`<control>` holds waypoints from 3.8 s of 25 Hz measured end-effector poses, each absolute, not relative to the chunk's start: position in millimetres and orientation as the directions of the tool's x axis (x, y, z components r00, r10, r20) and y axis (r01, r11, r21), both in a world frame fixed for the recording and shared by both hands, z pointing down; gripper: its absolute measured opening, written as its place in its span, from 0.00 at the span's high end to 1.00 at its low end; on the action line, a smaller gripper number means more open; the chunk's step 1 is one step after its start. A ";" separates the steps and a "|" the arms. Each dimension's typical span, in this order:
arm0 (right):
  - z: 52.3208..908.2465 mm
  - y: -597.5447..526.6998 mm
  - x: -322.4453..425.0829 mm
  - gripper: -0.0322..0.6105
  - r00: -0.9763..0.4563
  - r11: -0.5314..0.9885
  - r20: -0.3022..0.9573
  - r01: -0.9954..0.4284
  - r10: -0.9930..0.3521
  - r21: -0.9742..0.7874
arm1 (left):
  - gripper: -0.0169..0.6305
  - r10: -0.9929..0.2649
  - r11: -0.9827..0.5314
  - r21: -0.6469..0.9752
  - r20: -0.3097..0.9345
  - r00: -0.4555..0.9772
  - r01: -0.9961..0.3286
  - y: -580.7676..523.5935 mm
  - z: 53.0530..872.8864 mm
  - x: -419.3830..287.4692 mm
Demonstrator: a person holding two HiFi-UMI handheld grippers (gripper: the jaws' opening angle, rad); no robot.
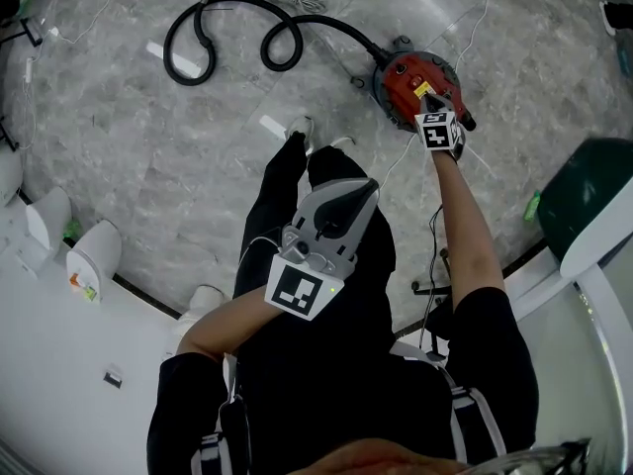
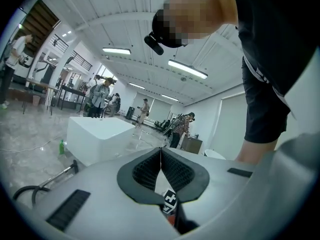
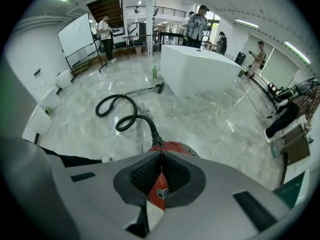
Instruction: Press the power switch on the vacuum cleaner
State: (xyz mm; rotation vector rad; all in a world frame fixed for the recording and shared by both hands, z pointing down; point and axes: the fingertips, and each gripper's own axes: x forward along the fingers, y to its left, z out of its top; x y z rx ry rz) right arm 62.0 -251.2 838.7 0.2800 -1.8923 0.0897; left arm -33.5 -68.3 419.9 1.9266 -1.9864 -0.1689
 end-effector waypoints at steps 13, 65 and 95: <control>889.7 -259.0 66.7 0.92 -0.245 0.978 0.966 -0.208 -0.079 0.027 | 0.94 -0.975 0.096 0.387 0.223 -0.008 -0.917 -77.5 453.6 -36.4; 994.3 -260.0 66.2 0.92 -0.135 0.955 0.991 -0.291 0.015 -0.054 | 0.94 -0.957 0.128 0.406 0.291 -0.004 -0.905 -83.6 534.1 -49.1; 944.4 -249.8 65.3 0.92 -0.269 0.928 0.960 -0.372 -0.082 -0.025 | 0.94 -0.963 0.046 0.366 0.264 0.056 -0.929 -62.9 507.0 -44.7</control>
